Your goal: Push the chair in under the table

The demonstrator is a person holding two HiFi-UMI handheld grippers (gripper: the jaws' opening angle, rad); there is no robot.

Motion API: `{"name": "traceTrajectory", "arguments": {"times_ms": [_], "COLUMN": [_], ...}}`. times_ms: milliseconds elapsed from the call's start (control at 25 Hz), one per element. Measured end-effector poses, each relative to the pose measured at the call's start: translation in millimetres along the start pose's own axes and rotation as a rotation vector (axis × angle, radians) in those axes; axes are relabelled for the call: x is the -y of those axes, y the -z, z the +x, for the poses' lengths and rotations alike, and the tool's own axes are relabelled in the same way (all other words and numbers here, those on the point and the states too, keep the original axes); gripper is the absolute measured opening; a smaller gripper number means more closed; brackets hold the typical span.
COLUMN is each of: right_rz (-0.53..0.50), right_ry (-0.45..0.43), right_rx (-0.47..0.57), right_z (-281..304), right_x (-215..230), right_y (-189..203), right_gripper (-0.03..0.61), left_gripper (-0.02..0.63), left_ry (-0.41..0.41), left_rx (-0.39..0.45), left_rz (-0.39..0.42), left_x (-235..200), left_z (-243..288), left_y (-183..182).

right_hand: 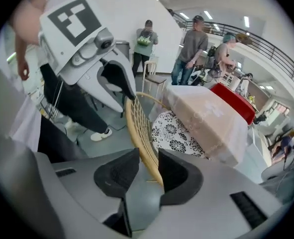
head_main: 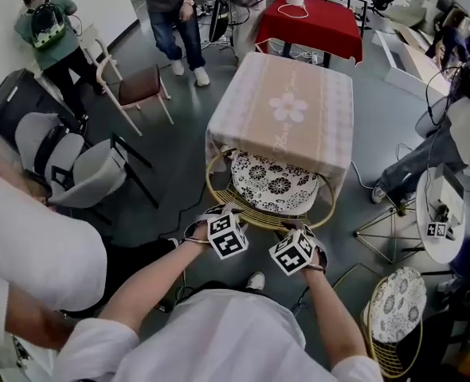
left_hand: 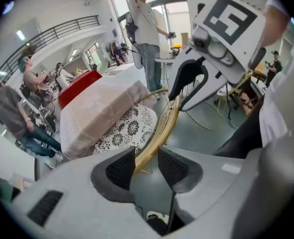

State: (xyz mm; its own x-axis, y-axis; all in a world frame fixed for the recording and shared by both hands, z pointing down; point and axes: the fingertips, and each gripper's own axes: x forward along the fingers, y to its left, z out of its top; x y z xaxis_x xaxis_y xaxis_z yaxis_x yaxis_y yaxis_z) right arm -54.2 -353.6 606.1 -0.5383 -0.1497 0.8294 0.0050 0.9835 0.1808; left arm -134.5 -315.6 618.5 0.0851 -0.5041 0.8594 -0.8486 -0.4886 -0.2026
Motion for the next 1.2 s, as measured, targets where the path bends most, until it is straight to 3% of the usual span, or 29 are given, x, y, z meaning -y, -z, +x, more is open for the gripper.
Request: {"name": "traceTrajectory", "arguments": {"times_ms": [240,520,680,880,1200], "right_rz": [0.329,0.499,0.580,0.651,0.672], "right_ry": [0.035,0.097,0.136,0.181,0.210], "right_rx": [0.179,0.326,0.409,0.511,0.531], "right_z": [-24.8,-58.1,-79.6,-105.5,-114.2], "right_x": [10.5,11.5,13.4,14.2,5.8], "right_y": [-34.0,-64.4,-73.9,-84.7,-80.8], "right_gripper": [0.070,0.034,0.020,0.003,0.003], "left_gripper": [0.141,0.107,0.065,0.006,0.005], "left_ry": [0.015,-0.005,-0.020,-0.019,-0.017], "left_rx": [0.230,0.428,0.523,0.579,0.600], "left_rz": [-0.252,-0.418,-0.468,-0.512,-0.542], "left_x": [1.6,-2.6,-4.7,-0.4,7.8], "left_z": [-31.8,-71.0,-92.1,-108.3,-115.5], "left_y": [-43.2,-77.0,-89.9,-96.2,-94.9]}}
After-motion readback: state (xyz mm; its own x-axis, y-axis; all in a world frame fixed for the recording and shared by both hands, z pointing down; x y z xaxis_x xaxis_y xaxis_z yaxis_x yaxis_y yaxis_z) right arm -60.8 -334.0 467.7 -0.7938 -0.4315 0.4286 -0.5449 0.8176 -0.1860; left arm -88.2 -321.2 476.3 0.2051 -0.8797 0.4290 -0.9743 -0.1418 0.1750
